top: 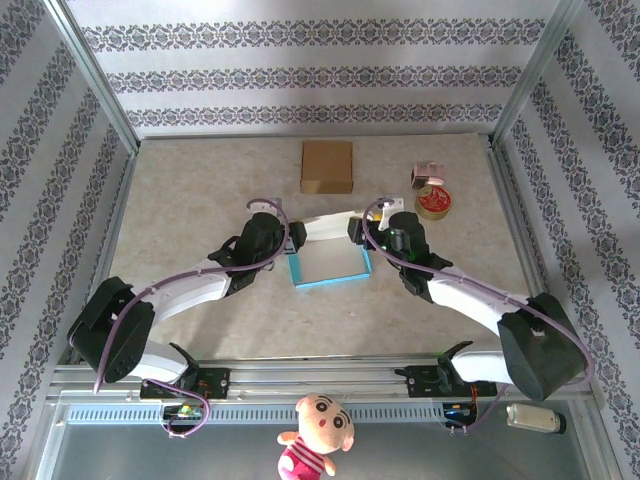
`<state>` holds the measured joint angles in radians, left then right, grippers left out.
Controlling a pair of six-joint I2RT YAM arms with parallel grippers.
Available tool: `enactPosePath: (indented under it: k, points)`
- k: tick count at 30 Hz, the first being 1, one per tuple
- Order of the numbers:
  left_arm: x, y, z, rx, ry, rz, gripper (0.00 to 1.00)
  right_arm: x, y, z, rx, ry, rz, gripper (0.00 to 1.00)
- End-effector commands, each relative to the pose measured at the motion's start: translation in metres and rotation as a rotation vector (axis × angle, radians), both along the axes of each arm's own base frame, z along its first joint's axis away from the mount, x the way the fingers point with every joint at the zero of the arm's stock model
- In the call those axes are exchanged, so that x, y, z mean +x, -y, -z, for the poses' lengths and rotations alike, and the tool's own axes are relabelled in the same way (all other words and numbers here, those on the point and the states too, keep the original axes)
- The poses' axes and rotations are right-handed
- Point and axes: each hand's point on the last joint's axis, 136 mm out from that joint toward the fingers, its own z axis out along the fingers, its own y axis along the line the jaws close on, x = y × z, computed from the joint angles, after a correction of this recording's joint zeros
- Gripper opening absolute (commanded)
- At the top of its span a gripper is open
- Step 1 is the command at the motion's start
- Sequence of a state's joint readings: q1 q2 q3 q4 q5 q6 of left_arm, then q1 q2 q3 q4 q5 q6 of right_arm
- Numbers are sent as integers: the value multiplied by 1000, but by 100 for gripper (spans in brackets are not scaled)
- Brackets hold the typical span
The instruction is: Fold the paper box
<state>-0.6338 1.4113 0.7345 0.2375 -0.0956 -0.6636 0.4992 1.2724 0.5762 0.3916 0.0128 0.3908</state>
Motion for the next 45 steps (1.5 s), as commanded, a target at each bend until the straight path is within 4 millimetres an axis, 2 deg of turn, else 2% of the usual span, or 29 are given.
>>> enactPosePath:
  k: [1, 6, 9, 11, 13, 15, 18, 20, 22, 26, 33, 36, 40, 45]
  points:
    - [-2, -3, -35, -31, 101, -18, 58, -16, -1, -9, -12, 0, -86, 73]
    - [-15, -21, -56, 44, 122, -23, 69, -31, 11, -30, -75, 36, -170, 89]
    - [-26, -34, -67, 74, 108, -41, 71, -32, 20, -40, -86, 10, -182, 90]
    - [-36, -53, -65, 91, 51, -114, 70, -31, 26, -43, -55, -17, -169, 90]
    - [-50, -66, -53, 85, -24, -162, 68, -31, 33, -40, -11, -57, -137, 90]
    - [-66, -68, -31, 57, -127, -180, 61, -30, 45, -33, 56, -134, -63, 90]
    - [-87, -57, 7, 5, -313, -162, 59, -28, 59, -16, 142, -292, 26, 89]
    - [-92, -41, 25, -23, -393, -128, 59, -27, 58, -6, 185, -380, 29, 87]
    - [-87, -24, 36, -33, -437, -91, 60, -27, 53, 1, 206, -435, 5, 87]
    - [-63, -2, 59, -7, -460, -80, 62, -25, 43, 12, 232, -494, -35, 87]
    - [-28, 4, 94, 76, -461, -118, 59, -27, 45, 17, 206, -488, -42, 87]
    - [-19, 1, 99, 115, -456, -132, 50, -30, 47, 17, 196, -476, -38, 87]
    - [-16, 8, 104, 119, -469, -103, 40, -32, 49, 14, 194, -464, -38, 87]
    - [-16, 10, 114, 136, -479, -84, 17, -33, 50, 21, 204, -470, -24, 87]
